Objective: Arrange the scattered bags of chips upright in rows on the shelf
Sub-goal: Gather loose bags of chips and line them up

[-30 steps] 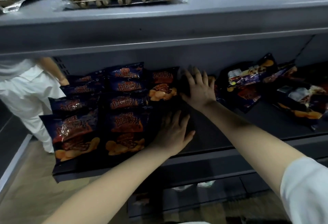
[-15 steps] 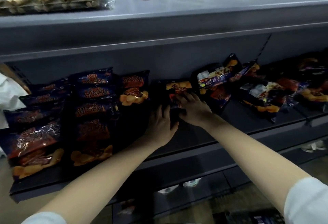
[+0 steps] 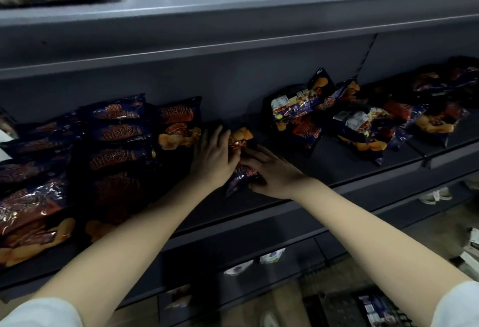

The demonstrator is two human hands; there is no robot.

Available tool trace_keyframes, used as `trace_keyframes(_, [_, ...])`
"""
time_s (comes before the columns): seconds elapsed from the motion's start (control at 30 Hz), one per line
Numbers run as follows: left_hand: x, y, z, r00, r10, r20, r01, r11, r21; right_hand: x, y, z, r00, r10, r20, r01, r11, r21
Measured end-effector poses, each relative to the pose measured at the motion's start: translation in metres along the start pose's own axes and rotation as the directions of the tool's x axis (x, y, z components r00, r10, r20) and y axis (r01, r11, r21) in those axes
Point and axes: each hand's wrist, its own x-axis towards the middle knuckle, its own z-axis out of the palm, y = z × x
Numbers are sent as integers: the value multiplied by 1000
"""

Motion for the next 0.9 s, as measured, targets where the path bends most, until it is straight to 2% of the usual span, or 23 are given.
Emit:
trace_keyframes(0.13, [8,-3,0,997,37,73,-36,999,-9,-19,-15,5,995,-95,0,95,992,78])
trace_keyframes(0.27, [14,-5,0,955,208,210,-195,977,-83,-33,-25,7,998,-59,-32,62,992,107])
trace_keyframes(0.33, [16,-6,-2,929,278,244,-259,960,-108,-35,-33,8,995,-29,-95,37,996,82])
trace_keyframes(0.43, [18,-4,-4,918,314,241,-309,949,-57,-35,-53,13,971,27,-239,-20,999,32])
trace_keyframes(0.53, [19,-3,-9,926,273,261,-290,957,28,-35,-70,23,937,72,-341,-96,994,-55])
trace_keyframes(0.67, [15,-9,-22,942,250,224,-281,952,121,-36,-78,33,921,110,-374,-158,982,-101])
trace_keyframes(0.9, [2,-21,-39,969,229,95,-244,944,223,-35,-63,28,915,90,-393,-154,979,-134])
